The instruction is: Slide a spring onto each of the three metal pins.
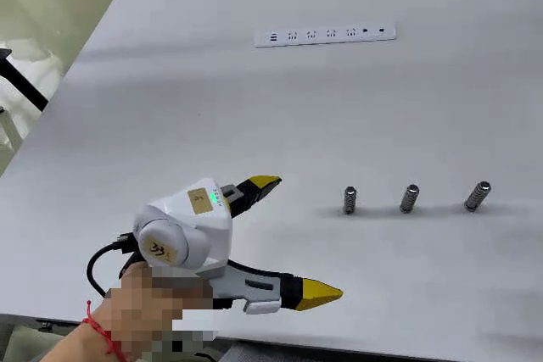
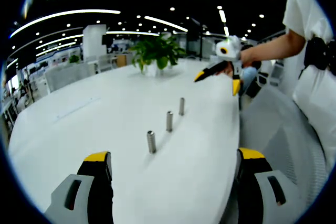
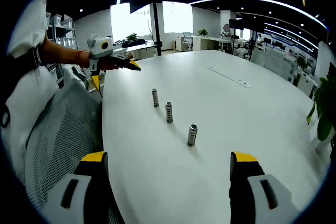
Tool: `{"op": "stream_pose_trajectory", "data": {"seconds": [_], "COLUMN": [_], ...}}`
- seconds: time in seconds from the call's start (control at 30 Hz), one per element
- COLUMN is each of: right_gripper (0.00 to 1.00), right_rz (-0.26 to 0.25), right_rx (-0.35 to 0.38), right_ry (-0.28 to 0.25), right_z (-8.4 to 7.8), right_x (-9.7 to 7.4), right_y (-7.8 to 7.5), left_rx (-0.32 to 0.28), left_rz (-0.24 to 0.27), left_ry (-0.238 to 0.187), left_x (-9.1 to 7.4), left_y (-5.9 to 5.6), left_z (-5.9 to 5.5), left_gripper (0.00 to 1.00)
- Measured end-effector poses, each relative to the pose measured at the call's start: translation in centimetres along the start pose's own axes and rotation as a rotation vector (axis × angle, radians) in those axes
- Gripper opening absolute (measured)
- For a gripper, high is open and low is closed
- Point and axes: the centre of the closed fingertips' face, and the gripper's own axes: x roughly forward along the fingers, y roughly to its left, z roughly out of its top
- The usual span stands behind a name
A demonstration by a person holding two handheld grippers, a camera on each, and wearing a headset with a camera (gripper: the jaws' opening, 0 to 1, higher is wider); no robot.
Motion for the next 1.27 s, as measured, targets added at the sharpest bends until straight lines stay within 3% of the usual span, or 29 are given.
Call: {"op": "stream_pose_trajectory", "data": {"seconds": [0.37, 0.73, 1.27], "right_gripper": [0.99, 0.99, 0.99], "right_rz": [-0.015, -0.025, -0.031], "right_rx": [0.016, 0.018, 0.014], "right_ry": [-0.042, -0.05, -0.041], "right_z": [0.0, -0.2, -0.6], "right_x": [0.0, -0.5, -0.8], "right_y": [0.1, -0.5, -0.7], "left_rx": [-0.025, -0.029, -0.022], "left_rz": [0.023, 0.03, 0.032], "left_ry": [0.031, 0.036, 0.045], "left_x": [0.1, 0.3, 0.2], "left_y": [0.3, 0.7, 0.3], "left_z": [-1.3, -1.4, -1.7], "left_gripper": [1.0, 1.0, 1.0]}}
